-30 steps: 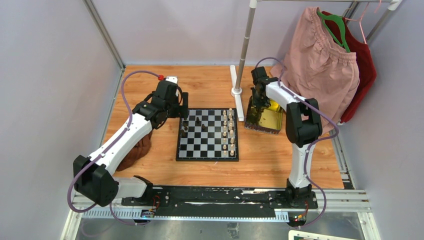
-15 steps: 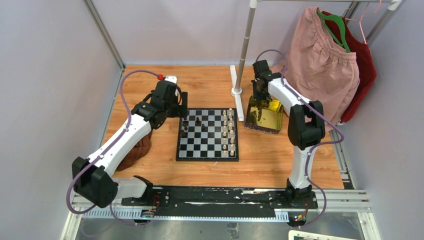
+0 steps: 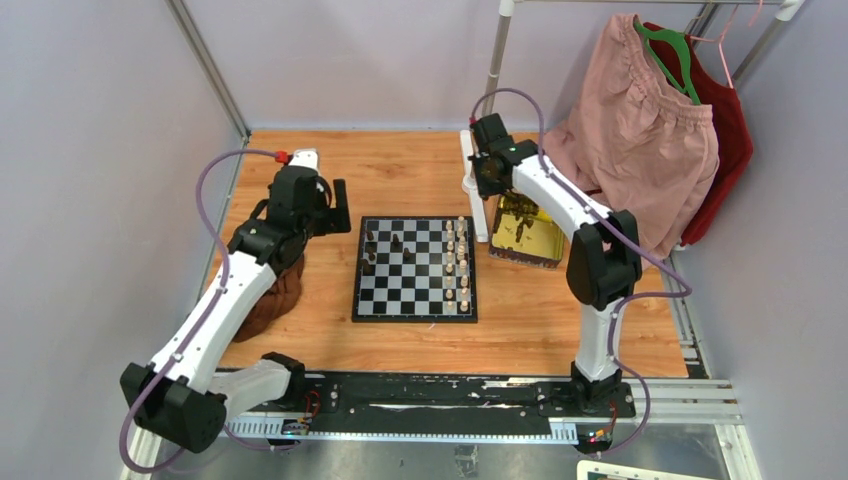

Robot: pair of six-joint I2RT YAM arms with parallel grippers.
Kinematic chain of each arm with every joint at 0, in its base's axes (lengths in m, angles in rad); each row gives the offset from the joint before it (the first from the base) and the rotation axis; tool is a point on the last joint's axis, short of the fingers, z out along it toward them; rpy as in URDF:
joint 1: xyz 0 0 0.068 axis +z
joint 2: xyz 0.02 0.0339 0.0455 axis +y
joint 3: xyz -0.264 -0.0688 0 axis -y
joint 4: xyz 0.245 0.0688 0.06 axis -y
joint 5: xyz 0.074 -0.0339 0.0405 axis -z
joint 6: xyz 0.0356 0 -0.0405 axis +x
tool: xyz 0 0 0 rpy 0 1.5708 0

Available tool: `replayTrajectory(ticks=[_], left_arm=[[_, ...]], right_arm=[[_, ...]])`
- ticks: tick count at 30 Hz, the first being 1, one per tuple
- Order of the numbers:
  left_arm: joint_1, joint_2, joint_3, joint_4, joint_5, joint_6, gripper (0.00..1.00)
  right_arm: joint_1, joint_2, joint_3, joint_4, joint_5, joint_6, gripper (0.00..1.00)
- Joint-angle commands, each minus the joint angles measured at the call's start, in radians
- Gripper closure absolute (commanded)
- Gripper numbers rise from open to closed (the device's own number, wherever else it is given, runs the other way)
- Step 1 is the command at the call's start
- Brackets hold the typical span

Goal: Set up the chess pieces on the board
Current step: Pick up the chess piece from the storage box, then place the chess piece on the chessboard.

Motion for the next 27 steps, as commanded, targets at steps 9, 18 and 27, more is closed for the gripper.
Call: replayTrajectory(ticks=[9, 18, 27], left_arm=[[0.047, -0.179, -0.07, -0.051, -0.02, -0.016, 0.0], [0.047, -0.227, -0.079, -0.06, -0.017, -0.032, 0.0], [0.047, -0.253, -0.093, -0.057, -0.007, -0.044, 0.0]], right_arm=[[0.311, 0.061, 0.232, -0.12, -0.004, -0.04, 1.0], [0.468, 0.186, 0.36, -0.169, -0.001, -0.051, 1.0], [0.543, 0.269, 0.422, -0.186, -0.004, -0.051, 1.0]])
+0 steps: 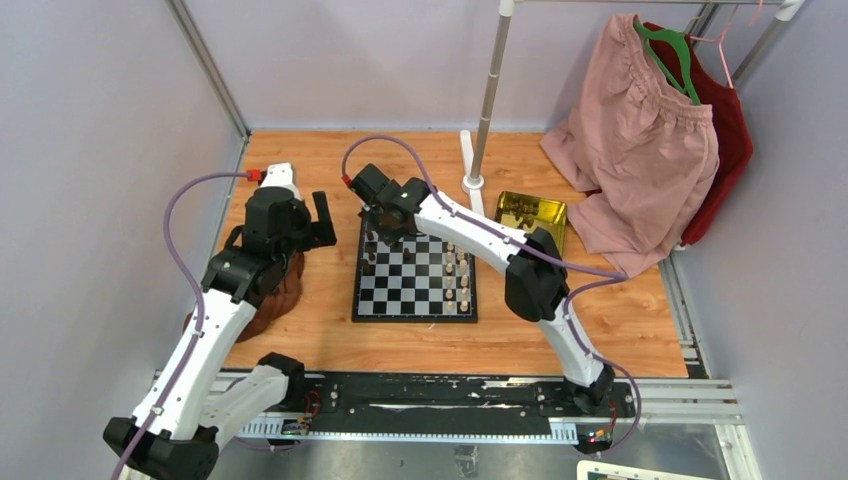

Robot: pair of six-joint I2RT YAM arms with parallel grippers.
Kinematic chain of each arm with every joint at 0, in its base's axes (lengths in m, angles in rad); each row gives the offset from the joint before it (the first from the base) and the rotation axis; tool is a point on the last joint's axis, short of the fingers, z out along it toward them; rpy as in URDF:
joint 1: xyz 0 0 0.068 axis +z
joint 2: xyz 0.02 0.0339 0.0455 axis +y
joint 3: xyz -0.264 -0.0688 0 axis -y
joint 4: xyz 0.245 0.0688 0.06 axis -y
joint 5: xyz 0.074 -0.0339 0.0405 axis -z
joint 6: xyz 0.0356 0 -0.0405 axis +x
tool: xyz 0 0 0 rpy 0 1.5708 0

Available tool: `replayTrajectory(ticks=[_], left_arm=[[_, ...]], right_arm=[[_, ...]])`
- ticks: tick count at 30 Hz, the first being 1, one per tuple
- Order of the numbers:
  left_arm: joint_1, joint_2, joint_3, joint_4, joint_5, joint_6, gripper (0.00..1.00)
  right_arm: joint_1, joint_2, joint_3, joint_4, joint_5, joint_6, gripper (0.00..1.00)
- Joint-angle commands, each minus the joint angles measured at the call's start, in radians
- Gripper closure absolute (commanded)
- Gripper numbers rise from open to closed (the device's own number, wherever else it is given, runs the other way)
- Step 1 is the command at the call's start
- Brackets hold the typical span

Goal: Set up the chess pieces on the board
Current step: Place the chess piece on the chessboard.

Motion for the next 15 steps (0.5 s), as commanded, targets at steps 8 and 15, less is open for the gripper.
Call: replayTrajectory(ticks=[8, 15], left_arm=[[0.008, -0.029, -0.031, 0.017, 0.004, -0.012, 0.0], [0.008, -0.024, -0.037, 0.027, 0.007, -0.007, 0.0]], right_arm=[[0.053, 0.064, 0.057, -0.026, -0.015, -0.017, 1.0], [0.058, 0.083, 0.021, 0.033, -0.044, -0.025, 1.0]])
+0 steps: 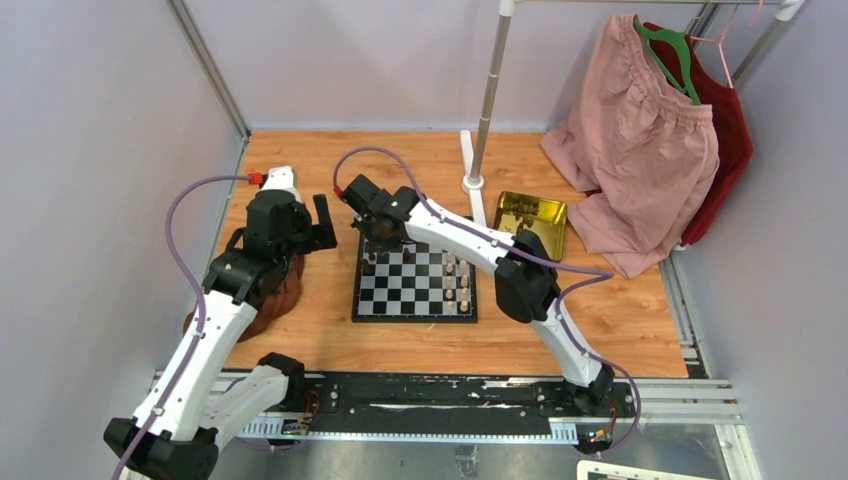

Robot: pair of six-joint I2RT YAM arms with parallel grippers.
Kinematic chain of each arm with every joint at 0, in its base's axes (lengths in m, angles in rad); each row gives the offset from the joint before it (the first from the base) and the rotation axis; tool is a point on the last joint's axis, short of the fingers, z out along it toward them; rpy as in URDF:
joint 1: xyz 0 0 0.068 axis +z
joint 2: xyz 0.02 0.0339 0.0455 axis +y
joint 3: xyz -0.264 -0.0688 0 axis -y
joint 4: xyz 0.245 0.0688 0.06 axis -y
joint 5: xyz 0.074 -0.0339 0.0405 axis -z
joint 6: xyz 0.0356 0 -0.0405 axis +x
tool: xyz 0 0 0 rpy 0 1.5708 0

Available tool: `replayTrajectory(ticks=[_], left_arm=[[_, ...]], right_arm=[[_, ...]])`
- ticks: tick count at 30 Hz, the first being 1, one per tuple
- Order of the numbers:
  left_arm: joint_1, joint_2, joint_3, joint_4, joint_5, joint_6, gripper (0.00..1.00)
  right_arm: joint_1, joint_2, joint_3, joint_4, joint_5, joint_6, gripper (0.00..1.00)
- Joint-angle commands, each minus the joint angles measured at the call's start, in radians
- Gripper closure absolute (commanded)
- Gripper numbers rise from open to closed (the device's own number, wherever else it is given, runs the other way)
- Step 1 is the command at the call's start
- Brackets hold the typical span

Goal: Set up the chess pieces on the board
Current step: Place the chess piece on the chessboard.

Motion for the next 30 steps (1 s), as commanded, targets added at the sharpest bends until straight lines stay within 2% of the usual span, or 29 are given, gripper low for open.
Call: replayTrajectory(ticks=[1, 30], left_arm=[[0.008, -0.008, -0.011, 0.028, 0.002, 0.004, 0.0], [0.008, 0.018, -0.024, 0.053, 0.013, 0.012, 0.0]], right_arm=[[0.017, 0.028, -0.005, 0.031, -0.022, -0.023, 1.0], [-0.003, 0.093, -0.046, 0.095, -0.033, -0.039, 1.0]])
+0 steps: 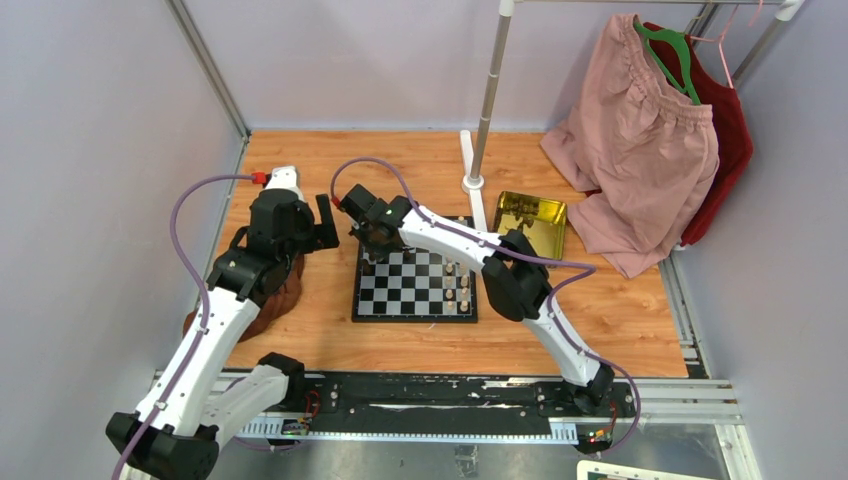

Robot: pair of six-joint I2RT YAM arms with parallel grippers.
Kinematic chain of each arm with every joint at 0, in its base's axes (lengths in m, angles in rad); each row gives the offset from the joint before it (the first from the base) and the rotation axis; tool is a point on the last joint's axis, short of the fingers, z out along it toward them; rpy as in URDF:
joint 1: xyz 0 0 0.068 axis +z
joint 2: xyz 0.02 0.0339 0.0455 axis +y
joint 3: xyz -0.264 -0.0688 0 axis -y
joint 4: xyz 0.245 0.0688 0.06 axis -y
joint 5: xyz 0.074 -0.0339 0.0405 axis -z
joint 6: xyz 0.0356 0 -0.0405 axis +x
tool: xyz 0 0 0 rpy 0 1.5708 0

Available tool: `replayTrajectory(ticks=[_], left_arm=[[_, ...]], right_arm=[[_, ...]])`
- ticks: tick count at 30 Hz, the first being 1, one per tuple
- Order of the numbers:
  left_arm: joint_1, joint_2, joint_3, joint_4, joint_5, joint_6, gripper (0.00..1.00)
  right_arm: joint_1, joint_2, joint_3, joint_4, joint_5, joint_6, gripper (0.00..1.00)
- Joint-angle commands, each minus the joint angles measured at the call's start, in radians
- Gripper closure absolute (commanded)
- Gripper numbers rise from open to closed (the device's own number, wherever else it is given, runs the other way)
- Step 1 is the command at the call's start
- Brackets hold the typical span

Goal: Set up the chess pieces on the board
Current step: Place the chess piece on the chessboard.

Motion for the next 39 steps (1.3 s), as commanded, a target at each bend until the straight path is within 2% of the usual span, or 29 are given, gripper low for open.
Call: replayTrajectory(ticks=[1, 8, 13, 16, 19, 30, 39], left_arm=[[0.008, 0.001, -0.01, 0.03, 0.006, 0.011, 0.0], [0.008, 0.0, -0.014, 0.031, 0.006, 0.011, 0.0], [0.008, 0.004, -0.011, 0.032, 0.002, 0.015, 0.0], [0.008, 0.007, -0.008, 0.033, 0.002, 0.016, 0.0], [0.008, 0.009, -0.005, 0.033, 0.002, 0.017, 0.0], [0.008, 0.027, 0.03, 0.023, 0.0, 0.02, 0.0], [0.008, 0.067, 0.062, 0.042, 0.03, 0.005, 0.0]], right_arm=[[-0.005, 0.024, -0.022, 0.005, -0.006, -0.014, 1.0], [-0.007, 0.028, -0.03, 0.008, -0.009, -0.018, 0.99], [-0.008, 0.024, -0.031, 0.008, -0.007, -0.022, 0.85], [-0.009, 0.02, -0.029, 0.008, -0.001, -0.027, 0.7], [-0.011, 0.012, -0.027, 0.009, -0.002, -0.031, 0.66], [-0.011, -0.054, -0.031, 0.012, 0.004, -0.038, 0.65], [-0.059, -0.271, -0.133, 0.022, 0.117, -0.011, 0.66]])
